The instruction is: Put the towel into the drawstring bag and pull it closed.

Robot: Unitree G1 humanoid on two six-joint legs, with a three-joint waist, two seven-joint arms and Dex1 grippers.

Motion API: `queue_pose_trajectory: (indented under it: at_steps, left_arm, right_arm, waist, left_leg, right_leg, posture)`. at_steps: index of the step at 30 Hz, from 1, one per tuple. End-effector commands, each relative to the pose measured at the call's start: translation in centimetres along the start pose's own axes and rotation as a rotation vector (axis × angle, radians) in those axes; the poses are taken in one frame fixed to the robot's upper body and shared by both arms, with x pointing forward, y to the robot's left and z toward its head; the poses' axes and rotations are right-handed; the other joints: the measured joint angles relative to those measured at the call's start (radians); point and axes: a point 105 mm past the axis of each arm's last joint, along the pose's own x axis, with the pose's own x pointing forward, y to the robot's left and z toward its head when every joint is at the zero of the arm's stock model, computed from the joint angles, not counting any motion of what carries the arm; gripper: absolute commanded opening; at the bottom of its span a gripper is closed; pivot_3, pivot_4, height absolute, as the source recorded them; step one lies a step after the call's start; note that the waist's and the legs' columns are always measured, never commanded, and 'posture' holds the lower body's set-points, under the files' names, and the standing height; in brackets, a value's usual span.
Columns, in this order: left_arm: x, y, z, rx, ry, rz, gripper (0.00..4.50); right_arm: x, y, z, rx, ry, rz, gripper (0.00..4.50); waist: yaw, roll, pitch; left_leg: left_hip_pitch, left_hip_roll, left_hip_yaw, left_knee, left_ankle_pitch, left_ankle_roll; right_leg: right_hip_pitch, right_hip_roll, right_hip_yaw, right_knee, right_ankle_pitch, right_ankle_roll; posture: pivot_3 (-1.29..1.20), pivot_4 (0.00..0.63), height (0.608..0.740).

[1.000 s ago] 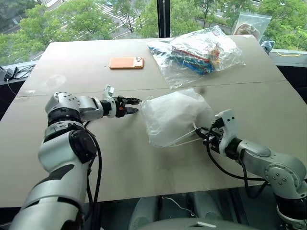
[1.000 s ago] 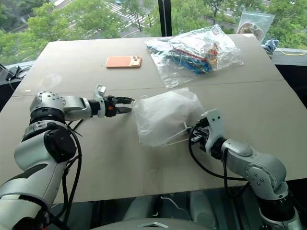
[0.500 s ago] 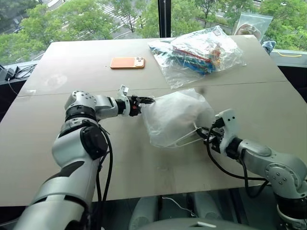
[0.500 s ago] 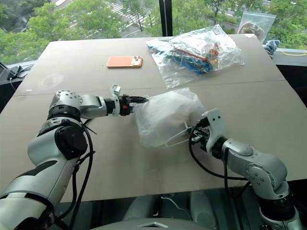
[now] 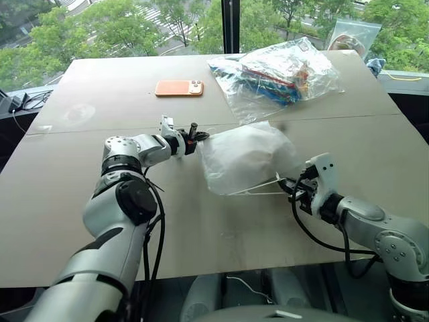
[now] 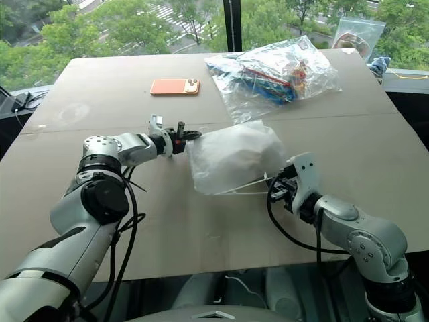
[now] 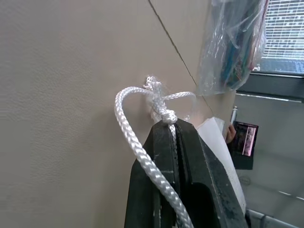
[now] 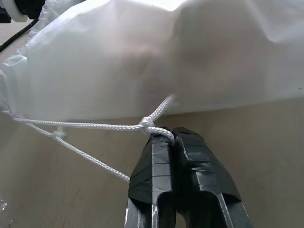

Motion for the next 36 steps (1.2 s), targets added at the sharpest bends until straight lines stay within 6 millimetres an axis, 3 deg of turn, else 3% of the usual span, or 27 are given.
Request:
queue_pose_trajectory:
  at_steps: [1,3,5,9,13,16,19,20,23,27,30,31,33,35,36]
  left_arm:
    - [-0.4,-1.3,0.6,0.077,-0.039,-0.064,0.84]
    - [-0.6,-1.5,0.7,0.071,-0.053,-0.08,1.71]
    - [-1.3,-2.0,0.9,0.246,-0.06,-0.088,2.62]
    - [-2.4,-1.7,0.1,0.369,0.017,-0.08,2.62]
    - [-1.9,-1.8,-2.2,0.386,0.126,-0.1,2.62]
    - [-1.4,-1.4,-4.9,0.404,0.192,-0.1,1.84]
    - [-1.9,-1.6,-6.0,0.39,0.166,-0.146,0.32]
    - [-2.3,-1.8,-6.0,0.367,0.138,-0.171,0.07]
    - [-3.5,-2.5,-5.9,0.268,0.088,-0.252,0.07]
    - [-5.5,-2.1,-9.0,0.337,0.169,-0.285,0.07]
    - [-5.7,-0.8,-7.7,0.32,0.024,-0.216,0.07]
    - [-5.8,0.0,-6.8,0.227,-0.02,-0.193,0.29]
    - [-5.9,1.9,-7.1,0.147,0.009,-0.109,0.88]
    - [-6.0,2.5,-7.2,0.079,0.019,-0.089,1.71]
    - [-6.0,2.6,-7.3,0.057,0.026,-0.085,1.71]
  right_arm:
    - [-0.4,-0.2,1.3,-0.025,-0.052,-0.003,0.0]
    - [-0.5,-0.3,1.4,-0.029,-0.051,-0.005,0.0]
    - [-0.5,-0.5,1.4,-0.035,-0.05,-0.009,0.0]
    - [-0.7,-1.0,1.6,-0.042,-0.05,-0.017,0.0]
    - [-0.7,-1.4,1.7,-0.049,-0.049,-0.023,0.0]
    - [-0.7,-1.6,1.8,-0.057,-0.05,-0.027,0.0]
    - [-0.9,-1.7,1.8,-0.063,-0.049,-0.032,0.0]
    - [-1.1,-1.7,1.8,-0.063,-0.048,-0.034,0.0]
    - [-1.5,-2.0,1.5,-0.061,-0.042,-0.043,0.0]
    - [-2.1,-2.6,1.1,-0.054,-0.031,-0.062,0.0]
    - [-2.2,-2.9,1.0,-0.058,-0.028,-0.07,0.0]
    - [-2.1,-3.0,1.1,-0.059,-0.028,-0.071,0.0]
    - [-2.0,-3.1,1.1,-0.071,-0.023,-0.07,0.0]
    - [-1.9,-3.0,1.1,-0.079,-0.02,-0.064,0.0]
    - [-1.8,-3.0,1.1,-0.081,-0.018,-0.061,0.0]
  waist:
    - [0.001,0.0,0.0]
    - [0.002,0.0,0.0]
    - [0.0,0.0,0.0]
    - [-0.001,0.0,0.0]
    - [0.005,0.0,0.0]
    - [0.007,0.0,0.0]
    - [0.002,0.0,0.0]
    - [0.001,0.0,0.0]
    - [0.002,0.0,0.0]
    - [0.0,0.0,0.0]
    - [0.005,0.0,0.0]
    - [0.007,0.0,0.0]
    - [0.012,0.0,0.0]
    - [0.01,0.0,0.0]
    - [0.009,0.0,0.0]
  left_leg:
    - [0.0,0.0,0.0,0.0,0.0,0.0]
    - [0.0,0.0,0.0,0.0,0.0,0.0]
    - [0.0,0.0,0.0,0.0,0.0,0.0]
    - [0.0,0.0,0.0,0.0,0.0,0.0]
    - [0.0,0.0,0.0,0.0,0.0,0.0]
    - [0.0,0.0,-0.001,0.0,0.0,0.0]
    - [-0.001,0.0,-0.001,0.001,0.0,0.0]
    - [0.0,0.0,-0.001,0.001,0.0,0.0]
    - [0.0,0.001,-0.001,0.0,0.0,0.0]
    - [0.0,0.001,0.0,0.0,0.0,0.0]
    - [0.002,0.001,0.0,0.0,0.0,0.0]
    - [0.002,0.001,-0.001,0.001,0.0,0.0]
    - [0.004,0.001,-0.002,0.001,-0.001,0.001]
    - [0.005,0.001,-0.002,0.001,-0.002,0.003]
    - [0.005,0.001,-0.001,0.001,-0.002,0.003]
  right_leg:
    - [0.0,0.0,0.0,0.0,0.0,0.0]
    - [0.0,0.0,0.0,0.0,0.0,0.0]
    - [0.0,0.0,0.0,0.0,0.0,0.0]
    - [0.0,0.0,0.0,0.0,0.0,0.0]
    - [0.0,0.0,0.0,0.0,0.0,0.0]
    - [0.001,0.0,0.0,-0.001,0.0,0.0]
    - [0.001,0.0,0.001,-0.002,0.0,0.0]
    - [0.001,0.0,0.001,-0.001,0.0,0.0]
    - [0.001,0.001,0.002,-0.001,0.0,0.0]
    - [0.002,0.0,0.002,-0.002,0.0,0.0]
    - [0.003,0.0,0.002,-0.002,0.0,0.0]
    - [0.004,0.001,0.002,-0.002,0.0,0.0]
    - [0.007,0.001,0.001,-0.002,0.0,0.0]
    - [0.009,0.001,0.0,-0.003,0.0,0.0]
    - [0.009,0.001,0.0,-0.003,0.0,0.0]
  posture:
    - [0.0,0.15,0.74]
    - [0.0,0.15,0.74]
    - [0.0,0.15,0.74]
    - [0.0,0.15,0.74]
    - [0.0,0.15,0.74]
    - [0.0,0.15,0.74]
    - [0.0,0.15,0.74]
    - [0.0,0.15,0.74]
    - [0.0,0.15,0.74]
    - [0.0,0.15,0.74]
    - [0.0,0.15,0.74]
    - [0.0,0.15,0.74]
    - [0.0,0.15,0.74]
    - [0.0,0.15,0.74]
    - [0.0,0.15,0.74]
